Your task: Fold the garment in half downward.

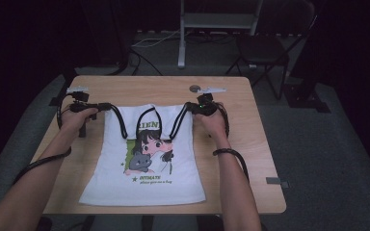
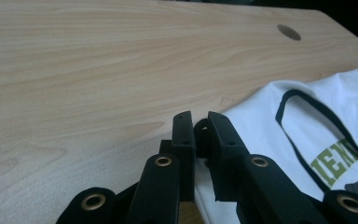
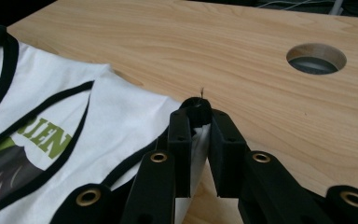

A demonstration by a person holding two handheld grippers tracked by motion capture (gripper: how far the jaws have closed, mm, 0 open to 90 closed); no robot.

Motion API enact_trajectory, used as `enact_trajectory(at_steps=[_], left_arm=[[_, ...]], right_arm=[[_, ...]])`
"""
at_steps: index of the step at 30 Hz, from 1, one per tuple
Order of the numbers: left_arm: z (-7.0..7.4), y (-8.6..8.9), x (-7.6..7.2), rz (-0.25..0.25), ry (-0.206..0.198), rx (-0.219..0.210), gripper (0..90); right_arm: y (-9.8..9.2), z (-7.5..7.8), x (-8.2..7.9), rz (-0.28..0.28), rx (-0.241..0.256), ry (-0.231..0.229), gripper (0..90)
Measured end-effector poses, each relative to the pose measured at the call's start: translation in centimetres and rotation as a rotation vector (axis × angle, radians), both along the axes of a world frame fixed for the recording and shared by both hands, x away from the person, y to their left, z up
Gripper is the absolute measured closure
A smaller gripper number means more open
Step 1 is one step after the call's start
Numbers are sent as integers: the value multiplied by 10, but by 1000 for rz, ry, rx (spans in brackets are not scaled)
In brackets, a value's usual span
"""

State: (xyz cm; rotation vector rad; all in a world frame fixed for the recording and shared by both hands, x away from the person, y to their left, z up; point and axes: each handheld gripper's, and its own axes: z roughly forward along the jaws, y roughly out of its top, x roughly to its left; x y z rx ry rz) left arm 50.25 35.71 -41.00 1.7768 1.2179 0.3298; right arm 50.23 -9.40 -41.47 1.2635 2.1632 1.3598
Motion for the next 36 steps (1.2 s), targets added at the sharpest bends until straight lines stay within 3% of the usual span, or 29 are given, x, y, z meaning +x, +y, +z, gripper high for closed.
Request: enact_trajectory(at_steps=[4, 10, 12, 14, 21, 31, 36], left_arm=[[5, 2, 2, 13, -13, -19, 816], [12, 7, 3, 26, -37, -34, 816], [14, 8, 3, 32, -40, -43, 816], [16, 9, 2, 31, -44, -50, 816], [26, 8, 3, 28, -71, -66, 816], [40, 2, 7, 13, -106, -74, 816], [47, -1, 9, 6, -125, -82, 816]], right_arm=[[-3, 8, 3, -15, 46, -11, 803], [-6, 22, 6, -19, 55, -46, 802], [-9, 25, 6, -28, 100, -52, 803], [-10, 26, 5, -23, 81, -58, 802], [-15, 31, 4, -34, 126, -73, 801], [-21, 39, 1, -30, 145, -90, 800], [-28, 46, -5, -29, 201, -112, 800]])
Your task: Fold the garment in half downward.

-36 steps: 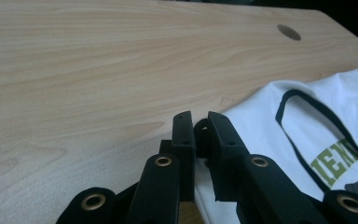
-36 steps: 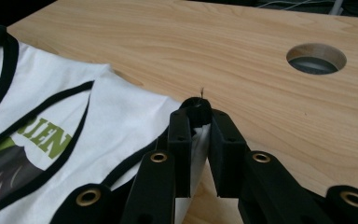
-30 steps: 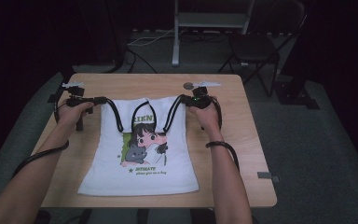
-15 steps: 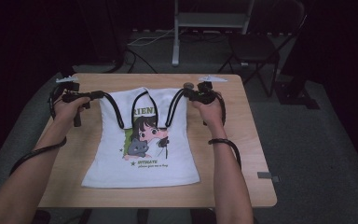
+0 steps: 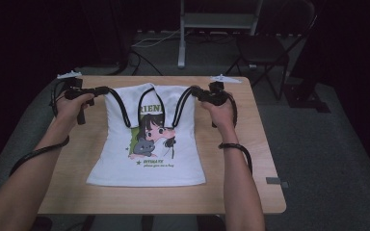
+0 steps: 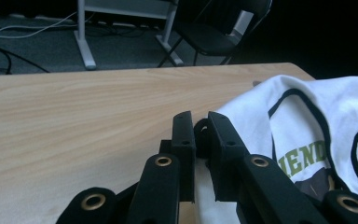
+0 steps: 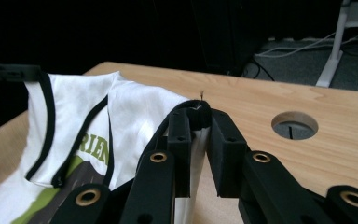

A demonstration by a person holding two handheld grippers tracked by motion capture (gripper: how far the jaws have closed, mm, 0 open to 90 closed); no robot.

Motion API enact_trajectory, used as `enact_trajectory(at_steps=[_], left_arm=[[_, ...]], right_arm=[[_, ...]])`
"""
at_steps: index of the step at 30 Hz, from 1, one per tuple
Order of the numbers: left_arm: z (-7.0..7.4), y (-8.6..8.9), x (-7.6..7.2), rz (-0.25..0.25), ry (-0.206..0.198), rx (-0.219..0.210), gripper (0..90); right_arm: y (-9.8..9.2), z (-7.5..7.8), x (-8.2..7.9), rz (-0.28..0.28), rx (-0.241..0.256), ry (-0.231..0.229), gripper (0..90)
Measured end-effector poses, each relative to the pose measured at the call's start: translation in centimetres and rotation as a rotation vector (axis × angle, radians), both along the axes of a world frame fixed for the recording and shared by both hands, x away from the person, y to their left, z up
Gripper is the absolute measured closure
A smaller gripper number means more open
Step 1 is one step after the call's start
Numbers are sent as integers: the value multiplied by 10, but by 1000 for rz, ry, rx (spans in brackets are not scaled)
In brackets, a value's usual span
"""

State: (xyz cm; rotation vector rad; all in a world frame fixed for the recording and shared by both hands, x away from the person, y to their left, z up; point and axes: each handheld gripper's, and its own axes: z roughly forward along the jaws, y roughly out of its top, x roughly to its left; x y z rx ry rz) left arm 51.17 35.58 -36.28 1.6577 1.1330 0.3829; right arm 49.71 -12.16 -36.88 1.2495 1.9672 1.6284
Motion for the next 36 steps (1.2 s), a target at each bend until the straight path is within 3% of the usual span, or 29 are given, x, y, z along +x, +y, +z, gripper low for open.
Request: enact_trajectory(at_steps=[14, 23, 36], left_arm=[[8, -11, -3, -33, -35, -7, 816], [10, -8, -14, -36, -48, -28, 816], [10, -8, -26, -60, -60, -14, 816]], right_arm=[[-16, 0, -13, -9, 3, -12, 799], [-20, 3, -23, -3, 6, -22, 799], [-27, -6, -36, 11, -4, -5, 797]])
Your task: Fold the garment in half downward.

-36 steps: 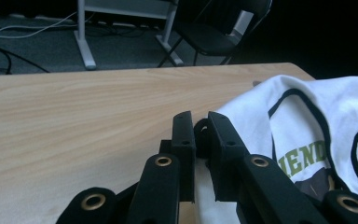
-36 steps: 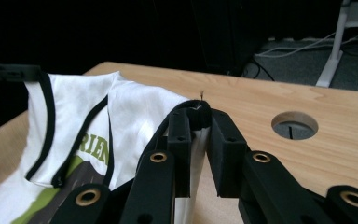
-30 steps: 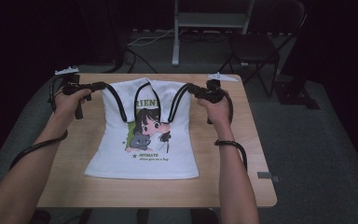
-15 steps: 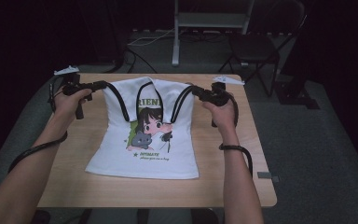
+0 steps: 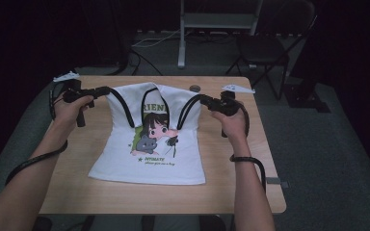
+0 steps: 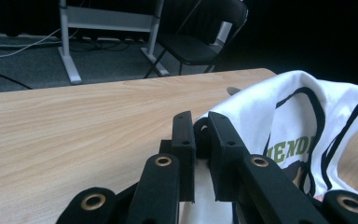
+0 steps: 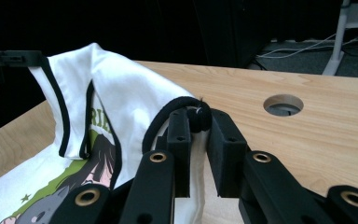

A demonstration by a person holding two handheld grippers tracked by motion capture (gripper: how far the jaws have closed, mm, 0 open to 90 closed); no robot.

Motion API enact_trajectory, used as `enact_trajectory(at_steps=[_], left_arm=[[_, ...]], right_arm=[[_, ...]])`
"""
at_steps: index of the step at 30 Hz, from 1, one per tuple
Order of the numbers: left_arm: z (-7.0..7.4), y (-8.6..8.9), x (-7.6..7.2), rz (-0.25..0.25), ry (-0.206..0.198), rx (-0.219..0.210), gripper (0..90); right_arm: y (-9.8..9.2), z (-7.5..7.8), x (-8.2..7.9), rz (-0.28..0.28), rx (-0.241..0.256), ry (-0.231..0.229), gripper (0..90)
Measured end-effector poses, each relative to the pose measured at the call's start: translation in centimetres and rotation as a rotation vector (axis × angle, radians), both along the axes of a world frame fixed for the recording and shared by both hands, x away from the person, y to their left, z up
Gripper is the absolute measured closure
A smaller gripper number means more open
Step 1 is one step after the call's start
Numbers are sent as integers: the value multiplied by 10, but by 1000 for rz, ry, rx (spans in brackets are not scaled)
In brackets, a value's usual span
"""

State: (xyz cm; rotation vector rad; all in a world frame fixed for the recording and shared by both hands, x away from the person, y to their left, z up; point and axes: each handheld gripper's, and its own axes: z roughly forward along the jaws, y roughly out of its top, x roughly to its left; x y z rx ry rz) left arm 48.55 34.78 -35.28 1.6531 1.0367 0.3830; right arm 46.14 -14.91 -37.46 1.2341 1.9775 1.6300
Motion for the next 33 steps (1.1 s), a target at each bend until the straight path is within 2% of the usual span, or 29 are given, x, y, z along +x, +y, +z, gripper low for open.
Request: enact_trajectory(at_steps=[23, 26, 33], left_arm=[[-16, 5, -13, -18, 23, 45, 815], [-21, 5, -15, -21, 30, 62, 815], [-30, 6, -17, -25, 56, 92, 815]], right_arm=[[1, -9, -6, 23, -37, 23, 795], [1, -13, -8, 30, -65, 33, 795], [1, -24, -11, 42, -94, 56, 795]])
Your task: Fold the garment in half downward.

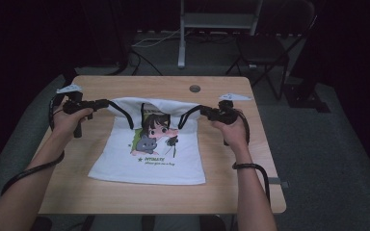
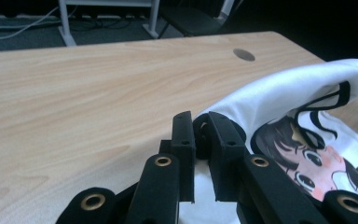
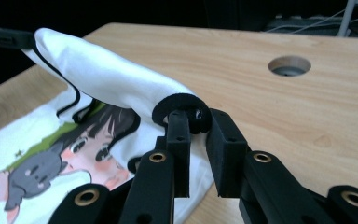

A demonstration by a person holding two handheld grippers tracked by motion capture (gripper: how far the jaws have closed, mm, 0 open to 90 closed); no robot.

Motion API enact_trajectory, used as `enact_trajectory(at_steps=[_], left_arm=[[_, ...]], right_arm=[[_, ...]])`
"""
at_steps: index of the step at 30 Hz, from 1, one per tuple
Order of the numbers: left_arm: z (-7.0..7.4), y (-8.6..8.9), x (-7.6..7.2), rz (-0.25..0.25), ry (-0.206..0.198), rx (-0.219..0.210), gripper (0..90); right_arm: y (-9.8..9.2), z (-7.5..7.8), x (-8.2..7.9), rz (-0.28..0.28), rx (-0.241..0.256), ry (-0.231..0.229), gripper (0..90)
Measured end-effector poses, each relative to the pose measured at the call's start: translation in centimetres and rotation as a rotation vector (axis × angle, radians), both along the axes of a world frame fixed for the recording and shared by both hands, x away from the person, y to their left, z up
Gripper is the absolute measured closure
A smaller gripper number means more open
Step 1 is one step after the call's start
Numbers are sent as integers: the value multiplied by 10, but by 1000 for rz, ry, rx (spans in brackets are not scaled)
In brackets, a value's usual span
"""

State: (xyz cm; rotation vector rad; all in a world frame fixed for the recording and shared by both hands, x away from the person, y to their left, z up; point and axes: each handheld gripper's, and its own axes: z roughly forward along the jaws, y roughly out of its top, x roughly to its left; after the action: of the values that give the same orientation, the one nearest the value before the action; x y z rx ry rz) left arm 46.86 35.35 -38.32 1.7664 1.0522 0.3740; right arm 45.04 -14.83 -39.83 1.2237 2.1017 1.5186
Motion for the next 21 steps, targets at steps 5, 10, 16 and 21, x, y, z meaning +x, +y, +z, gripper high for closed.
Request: enact_trajectory(at_steps=[5, 10, 16, 21], left_arm=[[-6, -1, -2, -5, 14, 13, 815], [-12, -2, -6, -10, 19, 33, 814], [-14, -4, -10, -25, 8, 67, 815], [-17, -6, -15, -40, -4, 118, 813]], right_arm=[[1, -6, -2, 6, -26, 14, 795], [3, -15, -7, 20, -57, 28, 794], [6, -21, -11, 34, -75, 26, 794], [7, -24, -13, 38, -85, 27, 794]])
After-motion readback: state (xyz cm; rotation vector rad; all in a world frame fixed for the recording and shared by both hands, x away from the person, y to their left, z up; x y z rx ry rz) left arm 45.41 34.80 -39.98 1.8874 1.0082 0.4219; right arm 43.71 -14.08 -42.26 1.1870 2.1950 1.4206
